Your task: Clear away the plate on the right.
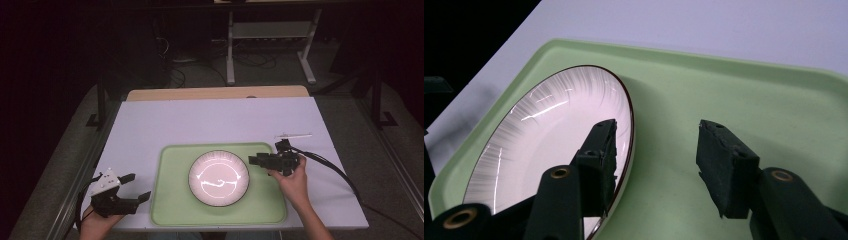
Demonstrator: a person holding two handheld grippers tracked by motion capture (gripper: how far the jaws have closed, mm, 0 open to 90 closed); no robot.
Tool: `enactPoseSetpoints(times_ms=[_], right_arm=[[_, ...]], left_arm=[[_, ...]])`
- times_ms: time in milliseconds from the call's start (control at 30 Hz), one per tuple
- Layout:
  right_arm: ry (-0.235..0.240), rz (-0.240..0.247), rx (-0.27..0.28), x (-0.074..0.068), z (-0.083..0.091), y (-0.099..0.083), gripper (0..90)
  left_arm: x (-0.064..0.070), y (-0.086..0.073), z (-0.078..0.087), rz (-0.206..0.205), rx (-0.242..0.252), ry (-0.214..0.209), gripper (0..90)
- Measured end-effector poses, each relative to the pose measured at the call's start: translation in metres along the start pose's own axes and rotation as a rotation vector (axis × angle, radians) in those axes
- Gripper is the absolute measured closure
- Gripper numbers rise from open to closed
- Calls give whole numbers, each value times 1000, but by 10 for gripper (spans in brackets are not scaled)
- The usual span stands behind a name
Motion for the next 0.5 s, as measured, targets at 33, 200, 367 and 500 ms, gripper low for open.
enactPoseSetpoints(times_ms=[33, 200, 367, 500], right_arm=[[-9, 10, 2, 1, 2, 0, 477], [-52, 69, 15, 3, 12, 2, 418], [-80, 118, 43, 3, 23, 5, 380], [-128, 154, 62, 6, 32, 7, 371]], left_arm=[[0, 0, 0, 1, -1, 0, 149], [1, 0, -1, 0, -2, -2, 149], [0, -1, -1, 0, -6, -1, 149], [0, -1, -2, -1, -8, -1, 149]])
Point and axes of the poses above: each handheld gripper's, and its own axes: z roughly backward along the jaws, y roughly out of its top, x roughly to its right, the point moved 10 cm from there along -z, roughly forward along the jaws, and after that the axes turned 10 degrees about y, right-handed, at the moved point
